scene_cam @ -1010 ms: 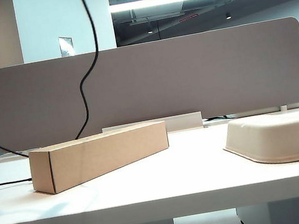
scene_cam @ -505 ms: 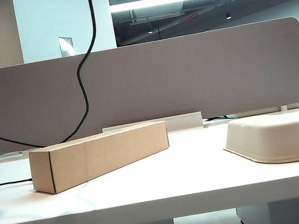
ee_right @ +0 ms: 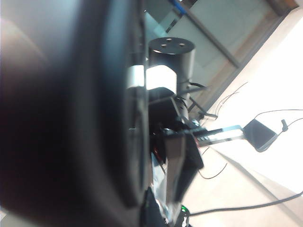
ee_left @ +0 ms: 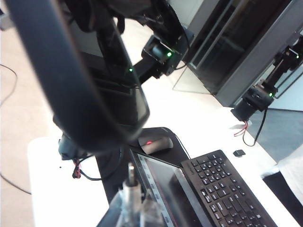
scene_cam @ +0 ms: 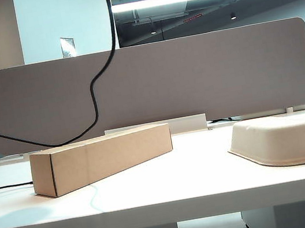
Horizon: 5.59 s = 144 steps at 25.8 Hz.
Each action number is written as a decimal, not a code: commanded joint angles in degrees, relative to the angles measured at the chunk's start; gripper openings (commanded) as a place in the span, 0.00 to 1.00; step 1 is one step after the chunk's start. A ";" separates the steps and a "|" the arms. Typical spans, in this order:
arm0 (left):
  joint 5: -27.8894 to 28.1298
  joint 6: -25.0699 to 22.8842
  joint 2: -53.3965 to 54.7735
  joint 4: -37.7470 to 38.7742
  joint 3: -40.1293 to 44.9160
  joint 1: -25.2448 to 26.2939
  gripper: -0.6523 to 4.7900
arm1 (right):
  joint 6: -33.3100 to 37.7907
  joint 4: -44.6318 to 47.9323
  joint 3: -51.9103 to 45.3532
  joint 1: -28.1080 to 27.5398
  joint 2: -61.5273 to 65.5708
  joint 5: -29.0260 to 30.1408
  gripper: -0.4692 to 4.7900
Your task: Pick up the charging cable and the phone, plug the charging cable into the charging port on the phone, and finally place them back on the table.
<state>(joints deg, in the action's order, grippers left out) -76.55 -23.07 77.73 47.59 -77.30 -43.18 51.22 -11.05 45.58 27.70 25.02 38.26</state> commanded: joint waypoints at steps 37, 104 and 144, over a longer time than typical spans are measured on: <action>-3.19 7.02 2.40 1.79 -0.09 0.04 0.11 | -6.51 -0.68 0.63 0.04 1.29 2.80 0.07; -5.97 19.08 2.51 -15.21 -0.11 2.25 0.11 | -10.86 -5.88 0.57 0.07 2.25 4.26 0.07; -3.06 25.49 2.51 -19.67 -0.11 0.09 0.36 | -12.31 -5.38 0.57 0.04 2.32 2.56 0.07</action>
<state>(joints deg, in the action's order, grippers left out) -79.79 2.42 80.58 28.88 -77.19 -43.03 39.33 -16.82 46.02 27.70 27.35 40.18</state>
